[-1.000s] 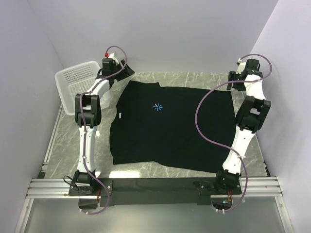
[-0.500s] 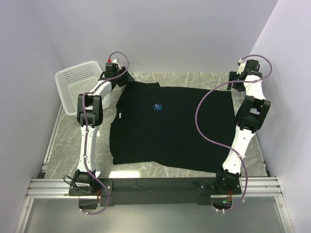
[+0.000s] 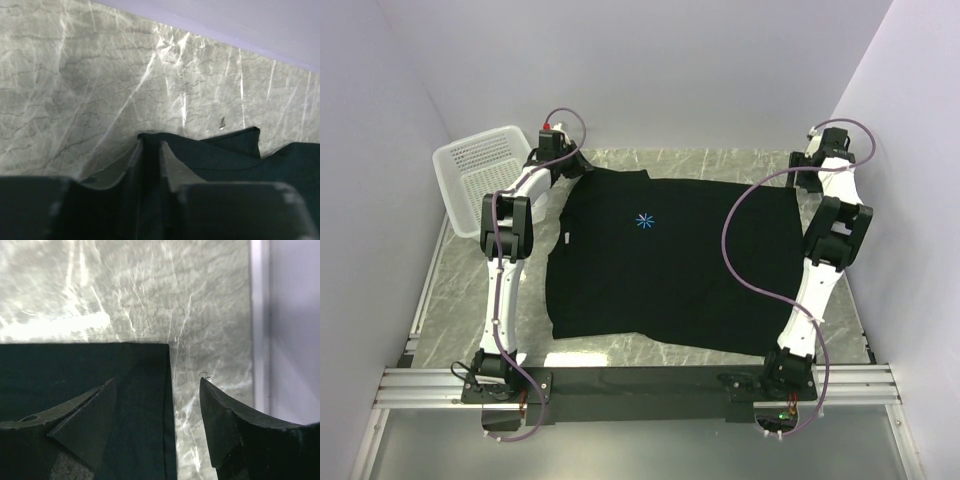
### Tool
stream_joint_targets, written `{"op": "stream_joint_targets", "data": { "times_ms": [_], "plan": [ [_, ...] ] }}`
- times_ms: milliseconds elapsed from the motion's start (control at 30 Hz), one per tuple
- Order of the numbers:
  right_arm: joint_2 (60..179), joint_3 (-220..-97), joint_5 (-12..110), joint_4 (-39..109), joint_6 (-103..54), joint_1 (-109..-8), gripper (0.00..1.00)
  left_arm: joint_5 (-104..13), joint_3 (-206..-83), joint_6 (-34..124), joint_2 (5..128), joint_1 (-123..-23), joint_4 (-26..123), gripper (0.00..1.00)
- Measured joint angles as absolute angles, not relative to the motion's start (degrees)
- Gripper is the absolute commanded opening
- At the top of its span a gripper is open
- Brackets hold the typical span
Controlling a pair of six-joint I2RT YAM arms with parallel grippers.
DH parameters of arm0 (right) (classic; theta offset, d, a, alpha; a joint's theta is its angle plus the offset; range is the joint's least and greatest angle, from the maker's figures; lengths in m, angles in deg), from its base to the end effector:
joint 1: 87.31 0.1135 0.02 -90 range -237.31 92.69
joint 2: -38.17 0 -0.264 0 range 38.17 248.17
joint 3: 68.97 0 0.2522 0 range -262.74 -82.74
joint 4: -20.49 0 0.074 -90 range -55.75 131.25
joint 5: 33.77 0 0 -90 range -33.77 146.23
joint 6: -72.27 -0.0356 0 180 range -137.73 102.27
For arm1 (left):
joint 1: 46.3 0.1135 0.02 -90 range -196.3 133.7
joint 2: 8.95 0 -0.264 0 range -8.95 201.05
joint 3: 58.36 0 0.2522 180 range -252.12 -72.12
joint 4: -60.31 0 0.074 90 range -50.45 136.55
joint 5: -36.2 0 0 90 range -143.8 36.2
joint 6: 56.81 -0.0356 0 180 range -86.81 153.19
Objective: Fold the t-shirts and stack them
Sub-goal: Fold the T-shirt at the center of the board.
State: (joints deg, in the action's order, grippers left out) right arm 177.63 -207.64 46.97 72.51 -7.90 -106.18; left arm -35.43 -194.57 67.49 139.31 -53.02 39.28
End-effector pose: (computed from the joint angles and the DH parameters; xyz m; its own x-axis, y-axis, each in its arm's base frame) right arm 0.5117 -0.1688 0.1947 -0.7815 0.0891 -0.6175 0.0951 0.9952 0.0231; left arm 0.5762 -0.0792 0.1409 -0.6582 -0.4610 -0.5953 0.0029 0.7891 -0.6143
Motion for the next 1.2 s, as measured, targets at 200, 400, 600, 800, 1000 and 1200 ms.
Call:
{"op": "stream_joint_targets", "data": {
  "times_ms": [200,400,600,800,1000,1200],
  "plan": [
    [178.94,-207.68,47.19,72.79,-7.88,-106.18,0.74,-34.10,-194.88,67.86,139.64,-53.02,39.65,0.01],
    [178.94,-208.10,47.19,72.75,-7.99,-106.18,0.74,-32.68,-194.88,67.78,139.66,-53.00,40.46,0.00],
    [179.01,-208.14,47.19,72.75,-8.30,-106.18,0.74,-31.93,-194.88,67.75,139.66,-52.69,41.95,0.00],
    [181.78,-212.14,47.45,72.57,-8.25,-106.11,0.74,-31.56,-194.88,67.75,139.66,-52.49,42.45,0.00],
    [183.62,-212.97,47.60,72.79,-7.51,-105.94,0.68,-31.50,-194.88,67.75,139.66,-52.47,42.43,0.00],
    [184.84,-214.22,46.31,73.18,-6.44,-105.81,0.61,-31.17,-194.88,67.75,139.66,-52.47,42.45,0.00]
  ]
}}
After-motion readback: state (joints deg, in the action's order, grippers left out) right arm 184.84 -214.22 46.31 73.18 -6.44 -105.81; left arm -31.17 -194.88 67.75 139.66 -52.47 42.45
